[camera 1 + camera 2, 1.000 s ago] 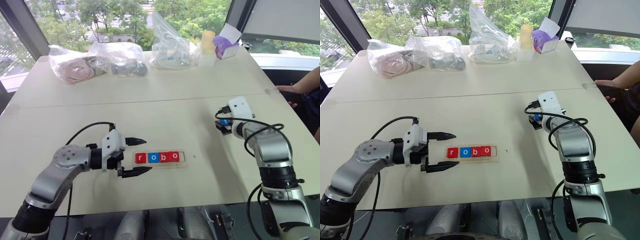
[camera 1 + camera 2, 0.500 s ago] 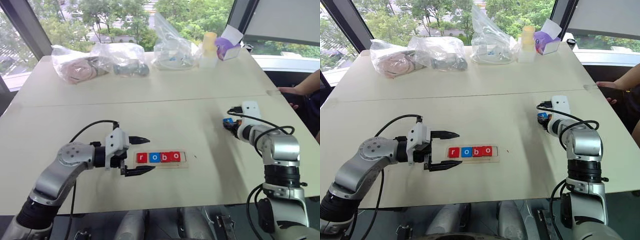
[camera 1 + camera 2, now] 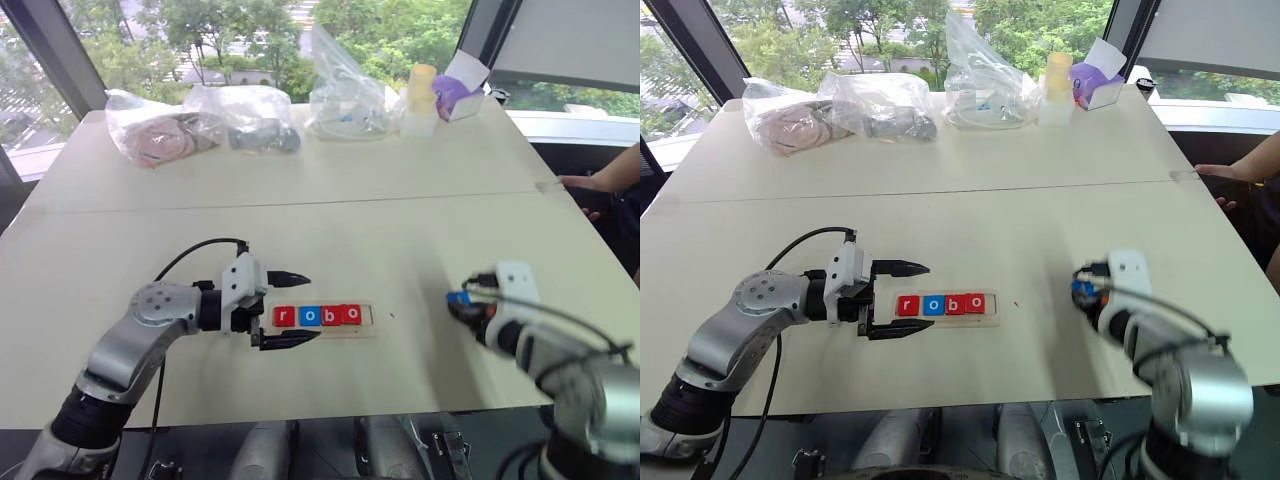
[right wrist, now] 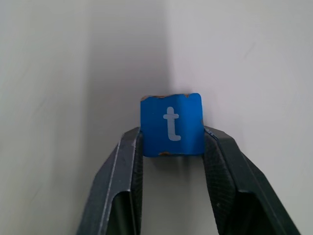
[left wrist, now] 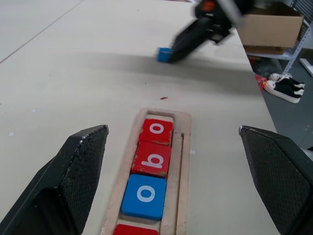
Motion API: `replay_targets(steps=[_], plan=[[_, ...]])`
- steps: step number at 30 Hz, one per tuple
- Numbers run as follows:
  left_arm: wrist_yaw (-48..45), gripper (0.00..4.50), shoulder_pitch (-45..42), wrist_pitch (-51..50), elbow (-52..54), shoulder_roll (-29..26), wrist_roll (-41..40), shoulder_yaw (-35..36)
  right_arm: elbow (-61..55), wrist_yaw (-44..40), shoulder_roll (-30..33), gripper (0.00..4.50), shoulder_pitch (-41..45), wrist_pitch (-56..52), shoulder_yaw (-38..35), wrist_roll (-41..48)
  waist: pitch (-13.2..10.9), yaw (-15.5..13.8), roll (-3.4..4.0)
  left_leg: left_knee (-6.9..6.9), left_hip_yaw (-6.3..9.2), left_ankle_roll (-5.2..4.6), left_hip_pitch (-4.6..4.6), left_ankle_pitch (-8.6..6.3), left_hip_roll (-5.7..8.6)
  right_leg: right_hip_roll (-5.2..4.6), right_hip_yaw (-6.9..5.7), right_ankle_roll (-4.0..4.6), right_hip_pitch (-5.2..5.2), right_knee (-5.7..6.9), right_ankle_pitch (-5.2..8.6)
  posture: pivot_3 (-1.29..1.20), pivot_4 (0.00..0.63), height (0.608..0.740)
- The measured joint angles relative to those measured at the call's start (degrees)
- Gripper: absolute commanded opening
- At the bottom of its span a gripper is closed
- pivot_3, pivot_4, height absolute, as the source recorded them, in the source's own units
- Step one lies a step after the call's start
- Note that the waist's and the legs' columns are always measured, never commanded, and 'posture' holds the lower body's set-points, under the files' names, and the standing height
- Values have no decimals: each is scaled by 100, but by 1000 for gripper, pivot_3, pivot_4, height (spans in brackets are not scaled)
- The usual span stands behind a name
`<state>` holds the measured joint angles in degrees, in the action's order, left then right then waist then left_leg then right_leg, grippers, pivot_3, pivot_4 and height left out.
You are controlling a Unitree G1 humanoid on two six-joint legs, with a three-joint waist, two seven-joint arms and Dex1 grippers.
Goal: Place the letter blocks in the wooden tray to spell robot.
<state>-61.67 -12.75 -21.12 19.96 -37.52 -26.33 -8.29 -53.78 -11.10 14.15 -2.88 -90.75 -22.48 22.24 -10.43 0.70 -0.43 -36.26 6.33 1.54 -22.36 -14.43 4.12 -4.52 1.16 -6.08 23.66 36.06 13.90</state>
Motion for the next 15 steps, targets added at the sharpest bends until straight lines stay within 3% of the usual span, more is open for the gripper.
replay_targets(steps=[5,15], plan=[[-88,4500,7,49,-13,20,8,-14,-257,473,-190,1132,-142,-134,-87,625,1,13,-1,-7,-6,1,6,1,-4,-3,10,21,-1,0,8,0,150,740],[-88,4500,82,48,-18,42,13,-16,212,1641,-298,1132,567,-135,158,1467,0,9,0,3,-8,1,-2,2,-2,-4,10,4,9,-2,1,0,150,740]])
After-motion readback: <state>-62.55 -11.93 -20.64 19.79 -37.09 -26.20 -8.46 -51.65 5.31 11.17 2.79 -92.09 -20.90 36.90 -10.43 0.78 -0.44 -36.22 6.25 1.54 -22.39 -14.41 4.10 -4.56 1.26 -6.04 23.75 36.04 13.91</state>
